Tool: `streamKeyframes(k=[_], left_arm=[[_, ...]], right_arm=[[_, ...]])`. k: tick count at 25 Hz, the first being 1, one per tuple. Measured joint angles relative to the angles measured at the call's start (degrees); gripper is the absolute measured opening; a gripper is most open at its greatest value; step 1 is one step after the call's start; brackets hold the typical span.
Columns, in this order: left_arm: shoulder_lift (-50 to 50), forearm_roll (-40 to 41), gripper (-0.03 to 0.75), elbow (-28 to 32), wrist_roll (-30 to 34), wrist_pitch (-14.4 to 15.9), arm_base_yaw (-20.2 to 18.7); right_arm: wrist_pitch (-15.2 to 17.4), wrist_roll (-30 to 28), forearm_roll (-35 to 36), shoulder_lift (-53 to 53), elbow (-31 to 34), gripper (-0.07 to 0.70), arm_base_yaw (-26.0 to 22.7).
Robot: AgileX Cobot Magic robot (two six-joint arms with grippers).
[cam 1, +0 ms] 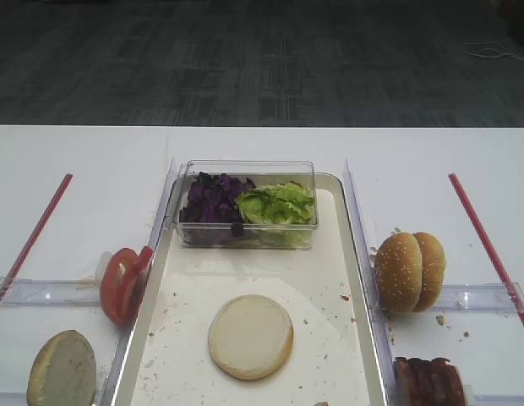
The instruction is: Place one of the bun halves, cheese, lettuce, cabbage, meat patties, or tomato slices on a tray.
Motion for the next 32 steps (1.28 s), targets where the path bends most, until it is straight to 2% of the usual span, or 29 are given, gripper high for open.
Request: streamKeyframes(k=[8, 16, 32], left_arm=[[-8.9, -0.4, 0.491, 2.0, 1.0, -2.8, 0.1], [-17.9, -0.7, 0.491, 2.0, 1.3, -3.1, 0.1], [-18.8, -0.6, 0.491, 2.0, 1.8, -3.1, 0.1]], right_arm=[[0.0, 0.0, 0.0, 0.0, 0.0, 0.397, 0.0], [0.0, 0.0, 0.0, 0.0, 0.0, 0.397, 0.0], [0.0, 0.0, 0.0, 0.0, 0.0, 0.397, 0.0]])
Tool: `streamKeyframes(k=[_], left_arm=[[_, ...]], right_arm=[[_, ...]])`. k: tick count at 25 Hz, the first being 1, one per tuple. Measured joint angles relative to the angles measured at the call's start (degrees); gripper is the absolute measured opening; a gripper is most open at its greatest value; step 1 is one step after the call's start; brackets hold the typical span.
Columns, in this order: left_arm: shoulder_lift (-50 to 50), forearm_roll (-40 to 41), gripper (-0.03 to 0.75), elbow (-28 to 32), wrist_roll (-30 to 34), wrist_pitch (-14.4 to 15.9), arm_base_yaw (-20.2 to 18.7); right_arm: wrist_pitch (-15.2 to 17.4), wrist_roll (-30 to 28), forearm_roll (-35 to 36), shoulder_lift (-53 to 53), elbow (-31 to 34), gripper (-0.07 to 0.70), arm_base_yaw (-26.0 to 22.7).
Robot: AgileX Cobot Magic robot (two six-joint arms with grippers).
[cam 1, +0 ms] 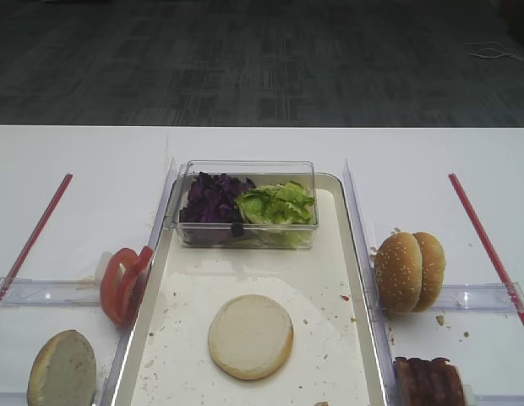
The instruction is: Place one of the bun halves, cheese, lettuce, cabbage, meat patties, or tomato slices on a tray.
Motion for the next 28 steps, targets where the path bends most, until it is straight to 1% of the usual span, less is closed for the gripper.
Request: streamKeyframes(k=[28], left_arm=[[0.0, 0.0, 0.491, 0.0, 0.0, 0.0, 0.0]], right_arm=[[0.1, -0.2, 0.0, 0.0, 0.0, 0.397, 0.0]])
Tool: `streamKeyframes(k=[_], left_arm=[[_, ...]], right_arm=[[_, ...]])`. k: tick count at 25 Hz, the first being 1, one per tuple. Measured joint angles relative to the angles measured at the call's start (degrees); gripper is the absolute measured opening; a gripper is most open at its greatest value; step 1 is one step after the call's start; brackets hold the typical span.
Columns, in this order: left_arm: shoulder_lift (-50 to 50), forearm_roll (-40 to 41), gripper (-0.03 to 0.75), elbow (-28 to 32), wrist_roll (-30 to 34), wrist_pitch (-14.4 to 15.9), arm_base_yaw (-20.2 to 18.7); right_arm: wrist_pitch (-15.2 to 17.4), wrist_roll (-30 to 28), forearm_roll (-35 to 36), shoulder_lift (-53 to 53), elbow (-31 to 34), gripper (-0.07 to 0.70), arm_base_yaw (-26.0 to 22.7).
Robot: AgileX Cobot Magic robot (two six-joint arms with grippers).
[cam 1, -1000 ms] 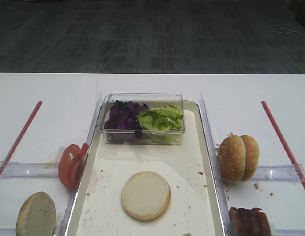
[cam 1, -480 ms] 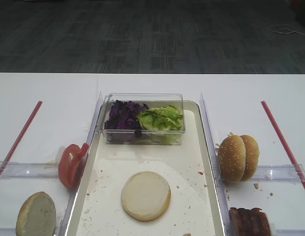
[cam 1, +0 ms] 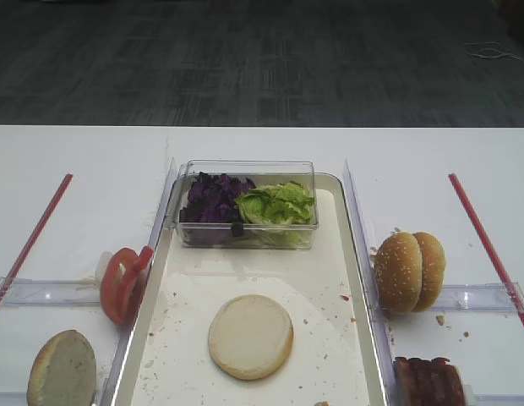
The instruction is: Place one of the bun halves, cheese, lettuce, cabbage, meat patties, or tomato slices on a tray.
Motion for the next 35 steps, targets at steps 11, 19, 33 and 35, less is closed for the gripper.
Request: streamKeyframes(k=[11, 19, 33, 35], left_arm=[[0.0, 0.0, 0.491, 0.0, 0.0, 0.0, 0.0], [0.0, 0.0, 0.491, 0.0, 0.0, 0.0, 0.0], [0.0, 0.0, 0.491, 0.0, 0.0, 0.0, 0.0], [0.0, 0.0, 0.491, 0.0, 0.0, 0.0, 0.0]], right_arm=[[0.0, 0.0, 0.0, 0.0, 0.0, 0.397, 0.0], [0.0, 0.0, 0.0, 0.0, 0.0, 0.397, 0.0], [0.0, 0.0, 0.0, 0.0, 0.0, 0.397, 0.0], [0.0, 0.0, 0.0, 0.0, 0.0, 0.397, 0.0]])
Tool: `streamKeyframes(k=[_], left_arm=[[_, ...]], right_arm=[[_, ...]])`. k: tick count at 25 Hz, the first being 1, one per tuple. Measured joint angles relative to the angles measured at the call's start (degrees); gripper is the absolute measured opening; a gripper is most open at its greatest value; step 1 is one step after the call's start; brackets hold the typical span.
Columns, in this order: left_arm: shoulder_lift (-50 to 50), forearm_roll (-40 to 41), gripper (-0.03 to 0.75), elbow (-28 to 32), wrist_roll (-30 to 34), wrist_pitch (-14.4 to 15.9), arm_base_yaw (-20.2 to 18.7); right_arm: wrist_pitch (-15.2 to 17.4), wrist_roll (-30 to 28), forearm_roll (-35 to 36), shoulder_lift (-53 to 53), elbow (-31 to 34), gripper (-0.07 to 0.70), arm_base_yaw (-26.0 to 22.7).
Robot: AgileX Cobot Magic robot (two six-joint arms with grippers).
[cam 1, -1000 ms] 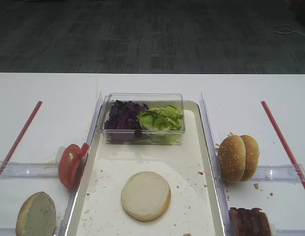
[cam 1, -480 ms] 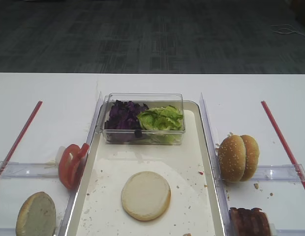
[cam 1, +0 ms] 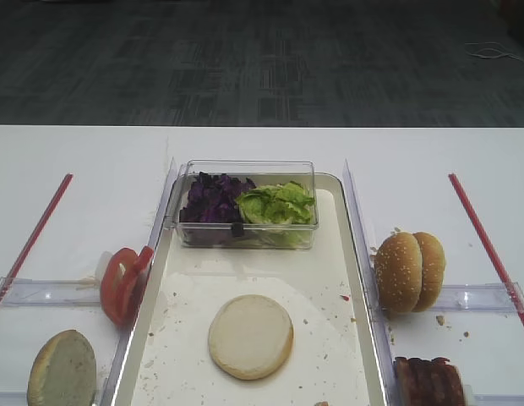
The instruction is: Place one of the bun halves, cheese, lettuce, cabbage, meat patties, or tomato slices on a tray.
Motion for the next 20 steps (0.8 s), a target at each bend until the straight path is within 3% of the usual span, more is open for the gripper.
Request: streamKeyframes(k=[20], left_arm=[[0.0, 0.0, 0.491, 0.0, 0.0, 0.0, 0.0]], right_arm=[[0.0, 0.1, 0.0, 0.0, 0.0, 0.397, 0.0]])
